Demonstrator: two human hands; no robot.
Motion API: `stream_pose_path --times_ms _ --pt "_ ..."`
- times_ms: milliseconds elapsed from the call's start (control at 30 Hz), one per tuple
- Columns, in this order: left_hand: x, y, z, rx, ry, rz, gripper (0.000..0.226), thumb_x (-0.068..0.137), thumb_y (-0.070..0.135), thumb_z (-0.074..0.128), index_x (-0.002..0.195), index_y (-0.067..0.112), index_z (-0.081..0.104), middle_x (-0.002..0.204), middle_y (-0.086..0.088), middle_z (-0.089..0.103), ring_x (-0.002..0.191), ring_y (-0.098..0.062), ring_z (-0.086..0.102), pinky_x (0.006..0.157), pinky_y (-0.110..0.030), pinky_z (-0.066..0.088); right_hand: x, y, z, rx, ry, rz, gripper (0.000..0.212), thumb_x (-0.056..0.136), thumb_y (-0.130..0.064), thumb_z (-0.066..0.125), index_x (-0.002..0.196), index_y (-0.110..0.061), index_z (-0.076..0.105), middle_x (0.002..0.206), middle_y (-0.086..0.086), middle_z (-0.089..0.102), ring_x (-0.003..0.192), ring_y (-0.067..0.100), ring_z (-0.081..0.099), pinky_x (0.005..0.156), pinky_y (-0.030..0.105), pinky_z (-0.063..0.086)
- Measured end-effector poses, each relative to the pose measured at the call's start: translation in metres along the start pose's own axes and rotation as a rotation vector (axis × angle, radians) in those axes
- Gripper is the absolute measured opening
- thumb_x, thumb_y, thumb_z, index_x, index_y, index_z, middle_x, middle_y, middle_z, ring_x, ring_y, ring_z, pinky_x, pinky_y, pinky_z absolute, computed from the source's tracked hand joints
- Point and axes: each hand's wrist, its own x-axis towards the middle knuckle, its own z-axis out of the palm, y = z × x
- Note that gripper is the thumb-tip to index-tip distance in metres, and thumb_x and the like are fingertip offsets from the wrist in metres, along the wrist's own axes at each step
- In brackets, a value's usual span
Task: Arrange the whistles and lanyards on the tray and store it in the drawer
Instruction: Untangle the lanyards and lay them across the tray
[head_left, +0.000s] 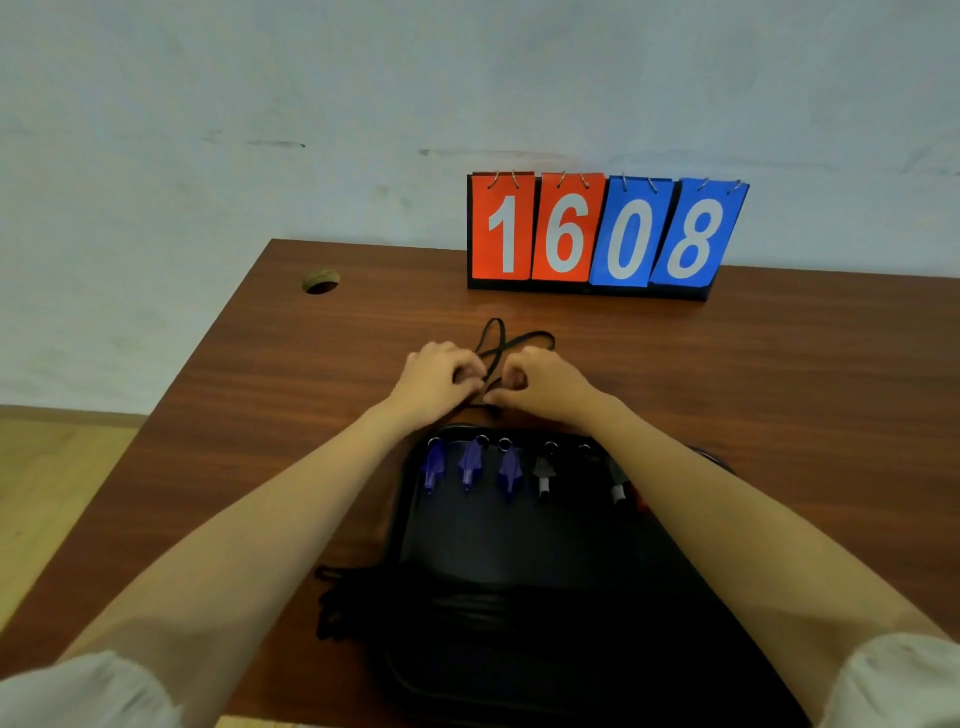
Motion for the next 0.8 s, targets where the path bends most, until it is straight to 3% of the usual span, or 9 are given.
stream_pose_path --times_ms 100,233,367,533,633,733,800 --pt "-0.005 -0.002 0.0 0.004 -0.141 -0.052 0.014 0.085 0.03 0.065 0.096 0.021 0.065 0.097 0.0 0.058 0.097 -0.022 0.055 0.088 -0.041 0.046 -0.004 -0.002 0.0 -0.038 -0.068 -0.001 0.032 0.078 -0.046 0.071 0.09 -0.017 0.062 0.098 -0.001 0.05 0.096 0.017 0.048 0.081 0.035 0.046" --pt "-0.01 -0.003 0.002 0.079 0.02 -0.186 0.012 0.091 0.024 0.056 0.095 0.016 0.063 0.107 -0.006 0.061 0.099 -0.026 0.058 0.079 -0.036 0.048 -0.003 -0.01 0.004 -0.072 -0.056 0.045 0.019 0.089 -0.031 0.062 0.097 -0.015 0.062 0.106 0.005 0.05 0.108 0.024 0.047 0.087 0.038 0.045" --pt "-0.017 -0.001 0.003 0.128 0.033 -0.24 0.017 0.092 0.022 0.053 0.105 0.015 0.062 0.113 -0.008 0.058 0.104 -0.03 0.057 0.083 -0.038 0.048 -0.006 -0.017 0.006 -0.189 -0.064 0.062 0.026 0.096 -0.025 0.051 0.111 -0.004 0.055 0.119 0.015 0.051 0.114 0.03 0.044 0.093 0.043 0.045" --pt "-0.019 0.003 -0.003 0.326 0.017 -0.266 0.029 0.091 0.018 0.051 0.118 0.012 0.061 0.125 -0.012 0.047 0.117 -0.032 0.043 0.098 -0.041 0.037 -0.015 -0.019 -0.005 -0.183 0.024 0.034 0.014 0.097 -0.009 0.041 0.109 -0.003 0.046 0.109 0.019 0.055 0.098 0.034 0.051 0.074 0.04 0.041" --pt "-0.017 0.021 -0.008 0.135 0.089 -0.161 0.037 0.091 0.027 0.056 0.126 0.015 0.055 0.134 -0.007 0.045 0.124 -0.029 0.036 0.101 -0.038 0.031 -0.025 -0.031 -0.026 -0.142 0.129 -0.048 0.013 0.095 -0.009 0.044 0.108 -0.008 0.046 0.099 0.012 0.056 0.086 0.027 0.051 0.07 0.039 0.043" --pt "-0.018 0.046 -0.015 -0.047 0.091 -0.067 0.048 0.09 0.038 0.057 0.134 0.021 0.048 0.135 -0.001 0.05 0.128 -0.026 0.033 0.099 -0.038 0.027 -0.034 -0.044 -0.051 -0.152 0.235 -0.149 0.019 0.096 -0.012 0.045 0.113 -0.012 0.053 0.108 0.006 0.059 0.096 0.022 0.054 0.082 0.039 0.049" --pt "-0.018 0.06 -0.023 -0.121 0.118 -0.068 0.04 0.091 0.04 0.055 0.127 0.023 0.054 0.124 0.002 0.059 0.124 -0.023 0.04 0.095 -0.036 0.025 -0.038 -0.051 -0.067 -0.193 0.318 -0.216 0.02 0.097 -0.014 0.044 0.114 -0.013 0.056 0.112 0.006 0.06 0.102 0.021 0.054 0.087 0.035 0.048"
